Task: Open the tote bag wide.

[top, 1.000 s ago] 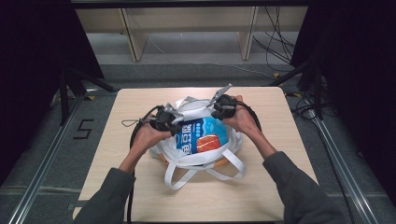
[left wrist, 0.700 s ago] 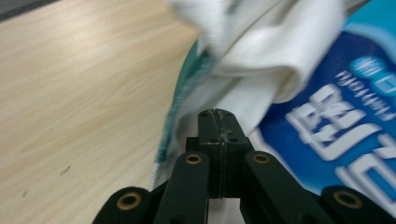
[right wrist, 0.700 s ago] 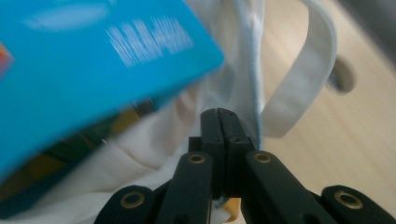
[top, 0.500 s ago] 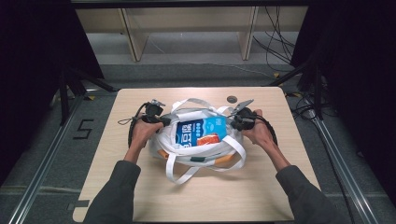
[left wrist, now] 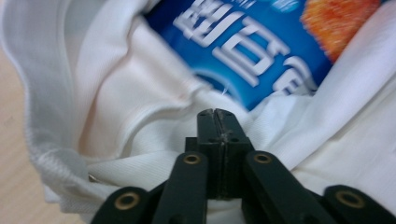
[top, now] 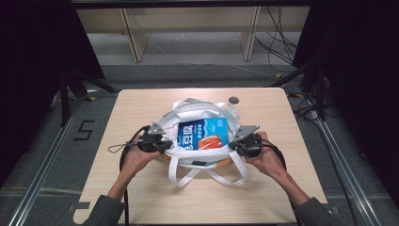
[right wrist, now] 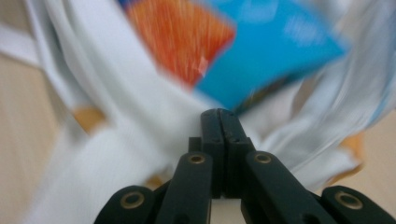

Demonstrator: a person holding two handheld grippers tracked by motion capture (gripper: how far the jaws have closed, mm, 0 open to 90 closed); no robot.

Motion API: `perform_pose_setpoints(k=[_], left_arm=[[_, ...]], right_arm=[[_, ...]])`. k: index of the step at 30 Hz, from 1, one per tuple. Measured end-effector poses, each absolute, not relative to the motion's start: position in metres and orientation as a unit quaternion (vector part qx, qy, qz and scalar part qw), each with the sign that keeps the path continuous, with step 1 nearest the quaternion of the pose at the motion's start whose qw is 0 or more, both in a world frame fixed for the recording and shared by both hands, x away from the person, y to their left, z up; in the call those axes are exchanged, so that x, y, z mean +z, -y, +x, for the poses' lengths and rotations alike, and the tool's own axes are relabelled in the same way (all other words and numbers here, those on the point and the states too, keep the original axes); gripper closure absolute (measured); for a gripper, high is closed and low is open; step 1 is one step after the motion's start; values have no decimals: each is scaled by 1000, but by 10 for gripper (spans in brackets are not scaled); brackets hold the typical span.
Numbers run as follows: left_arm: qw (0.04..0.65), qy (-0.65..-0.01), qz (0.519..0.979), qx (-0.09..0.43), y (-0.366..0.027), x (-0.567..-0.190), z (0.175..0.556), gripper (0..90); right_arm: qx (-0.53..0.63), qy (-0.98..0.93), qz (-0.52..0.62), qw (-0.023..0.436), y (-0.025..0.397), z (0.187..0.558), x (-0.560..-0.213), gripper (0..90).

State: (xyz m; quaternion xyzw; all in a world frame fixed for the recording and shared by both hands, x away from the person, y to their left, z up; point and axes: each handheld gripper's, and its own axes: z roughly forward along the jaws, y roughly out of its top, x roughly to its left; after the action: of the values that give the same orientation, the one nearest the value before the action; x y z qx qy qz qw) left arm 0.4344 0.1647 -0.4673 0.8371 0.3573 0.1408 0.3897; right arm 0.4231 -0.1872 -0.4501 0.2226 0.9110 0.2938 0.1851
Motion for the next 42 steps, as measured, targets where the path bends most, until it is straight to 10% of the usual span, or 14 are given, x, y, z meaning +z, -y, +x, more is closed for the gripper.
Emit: perform_pose_setpoints(k=[42], left_arm=[[409, -417, 788, 195, -176, -441, 466, 843]], right_arm=[[384, -852, 300, 189, 204, 478, -453, 900]])
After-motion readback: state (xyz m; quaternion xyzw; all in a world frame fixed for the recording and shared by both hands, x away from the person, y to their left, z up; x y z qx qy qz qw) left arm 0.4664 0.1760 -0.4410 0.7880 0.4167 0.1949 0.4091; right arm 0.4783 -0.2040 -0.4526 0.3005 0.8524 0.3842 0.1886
